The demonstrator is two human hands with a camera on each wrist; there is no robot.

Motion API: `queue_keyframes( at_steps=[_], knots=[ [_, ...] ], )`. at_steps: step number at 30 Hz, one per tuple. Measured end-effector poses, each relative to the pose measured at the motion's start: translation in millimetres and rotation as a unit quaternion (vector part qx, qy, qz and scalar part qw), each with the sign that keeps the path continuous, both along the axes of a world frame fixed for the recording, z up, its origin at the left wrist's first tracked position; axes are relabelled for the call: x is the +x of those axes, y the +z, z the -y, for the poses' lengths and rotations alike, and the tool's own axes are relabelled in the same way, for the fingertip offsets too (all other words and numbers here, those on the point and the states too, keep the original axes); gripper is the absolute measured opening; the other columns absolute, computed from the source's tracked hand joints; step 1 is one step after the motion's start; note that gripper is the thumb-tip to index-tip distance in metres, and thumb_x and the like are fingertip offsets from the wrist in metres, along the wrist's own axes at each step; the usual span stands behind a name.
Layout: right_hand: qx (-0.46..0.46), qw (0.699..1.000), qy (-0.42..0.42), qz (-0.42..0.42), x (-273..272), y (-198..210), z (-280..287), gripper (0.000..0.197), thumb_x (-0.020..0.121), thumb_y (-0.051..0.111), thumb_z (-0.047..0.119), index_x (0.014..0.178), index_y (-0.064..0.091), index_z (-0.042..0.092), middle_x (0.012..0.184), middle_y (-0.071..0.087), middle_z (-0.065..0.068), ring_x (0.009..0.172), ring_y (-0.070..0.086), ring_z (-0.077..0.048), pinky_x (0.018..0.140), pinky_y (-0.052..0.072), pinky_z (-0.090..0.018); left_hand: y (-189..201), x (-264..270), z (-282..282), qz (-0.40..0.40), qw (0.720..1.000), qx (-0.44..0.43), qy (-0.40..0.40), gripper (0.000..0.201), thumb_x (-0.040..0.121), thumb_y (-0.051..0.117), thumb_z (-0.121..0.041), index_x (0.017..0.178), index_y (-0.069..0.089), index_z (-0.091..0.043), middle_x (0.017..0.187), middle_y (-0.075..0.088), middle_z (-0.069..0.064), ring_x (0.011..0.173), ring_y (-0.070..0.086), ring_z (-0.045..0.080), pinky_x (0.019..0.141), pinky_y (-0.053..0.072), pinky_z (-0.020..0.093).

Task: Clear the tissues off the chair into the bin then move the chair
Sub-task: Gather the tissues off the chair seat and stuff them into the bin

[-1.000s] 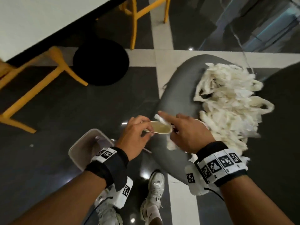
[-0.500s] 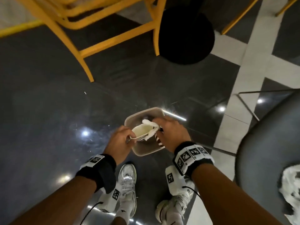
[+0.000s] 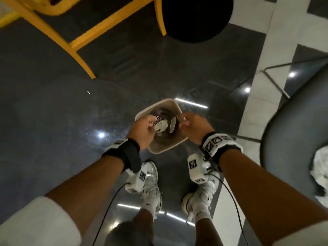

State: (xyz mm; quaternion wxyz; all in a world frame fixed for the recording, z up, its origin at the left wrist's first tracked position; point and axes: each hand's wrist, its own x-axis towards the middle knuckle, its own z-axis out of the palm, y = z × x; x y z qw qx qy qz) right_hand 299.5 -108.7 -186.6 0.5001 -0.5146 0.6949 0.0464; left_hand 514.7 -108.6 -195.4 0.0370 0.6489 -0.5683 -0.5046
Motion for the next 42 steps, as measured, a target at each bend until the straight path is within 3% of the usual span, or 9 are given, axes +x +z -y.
queue_keyframes(
  at_steps=[5,11,17,22,25,29,32,38,42],
  knots=[
    [-0.061,0.994,-0.094,0.001,-61,70,-2,0.030,0.091,0.052,0.021,0.115,0.070,0.024,0.112,0.074,-0.003,0.108,0.067,-0.022,0.100,0.049,-0.028,42,-73,36,-0.011,0.997,-0.042,-0.061,0.031,0.087,0.055,-0.005,0.110,0.066,-0.022,0.103,0.069,-0.005,0.096,0.067,0.015,0.095,0.054,0.036],
    [-0.100,0.966,-0.239,0.001,-188,145,-64,0.039,0.074,0.047,0.040,0.105,0.068,0.030,0.093,0.076,0.000,0.090,0.072,-0.022,0.088,0.057,-0.038,114,-227,11,-0.081,0.972,-0.103,-0.193,0.032,0.086,0.059,-0.007,0.114,0.063,-0.021,0.105,0.065,-0.003,0.095,0.064,0.016,0.091,0.054,0.035],
    [-0.132,0.892,-0.432,-0.008,-329,187,-174,0.016,0.077,0.054,0.025,0.087,0.066,0.030,0.085,0.076,-0.003,0.079,0.074,-0.027,0.074,0.059,-0.039,161,-376,-80,-0.103,0.876,-0.170,-0.440,0.056,0.079,0.070,-0.030,0.133,0.054,-0.022,0.132,0.052,0.004,0.122,0.048,0.028,0.105,0.040,0.039],
    [-0.126,0.868,-0.480,-0.029,-389,186,-244,0.019,0.090,0.055,0.013,0.099,0.067,0.024,0.086,0.074,-0.001,0.073,0.070,-0.021,0.062,0.051,-0.025,137,-429,-132,0.066,0.791,-0.144,-0.592,0.069,0.076,0.069,-0.047,0.140,0.045,-0.037,0.160,0.019,0.000,0.146,0.016,0.029,0.115,0.024,0.050],
    [-0.126,0.897,-0.420,-0.063,-396,186,-264,0.017,0.090,0.059,0.019,0.103,0.068,0.026,0.091,0.072,0.006,0.078,0.069,-0.014,0.074,0.051,-0.025,124,-425,-123,0.102,0.813,-0.136,-0.556,0.026,0.088,0.060,-0.029,0.112,0.065,-0.021,0.143,0.046,0.005,0.132,0.040,0.032,0.106,0.038,0.045],
    [-0.106,0.969,-0.188,-0.117,-386,175,-265,0.033,0.088,0.066,0.025,0.121,0.062,0.026,0.118,0.058,0.005,0.104,0.059,-0.019,0.093,0.050,-0.033,126,-405,-81,0.114,0.848,-0.109,-0.506,0.010,0.085,0.056,-0.016,0.076,0.053,-0.018,0.094,0.065,0.012,0.092,0.062,0.035,0.069,0.044,0.033],
    [-0.128,0.974,-0.052,-0.182,-372,161,-250,0.050,0.083,0.065,0.017,0.131,0.056,0.025,0.138,0.050,0.001,0.117,0.049,-0.026,0.100,0.046,-0.040,125,-397,-67,0.093,0.857,-0.132,-0.490,0.011,0.083,0.058,-0.021,0.089,0.049,-0.020,0.103,0.055,0.006,0.099,0.058,0.033,0.077,0.045,0.034],
    [-0.111,0.965,0.035,-0.234,-379,151,-219,0.073,0.078,0.069,0.023,0.145,0.043,0.033,0.153,0.036,-0.001,0.126,0.040,-0.031,0.102,0.039,-0.044,120,-427,-109,0.090,0.826,-0.107,-0.545,0.105,0.063,0.072,-0.063,0.150,0.016,-0.046,0.157,0.011,-0.005,0.139,0.024,0.029,0.108,0.037,0.053],
    [-0.066,0.956,0.110,-0.265,-387,147,-210,0.046,0.083,0.064,0.032,0.129,0.060,0.034,0.142,0.044,-0.002,0.124,0.038,-0.030,0.102,0.035,-0.043,106,-437,-122,0.078,0.815,-0.135,-0.557,0.039,0.080,0.067,-0.029,0.117,0.057,-0.025,0.137,0.039,-0.001,0.121,0.039,0.030,0.090,0.044,0.041]
  ],
)
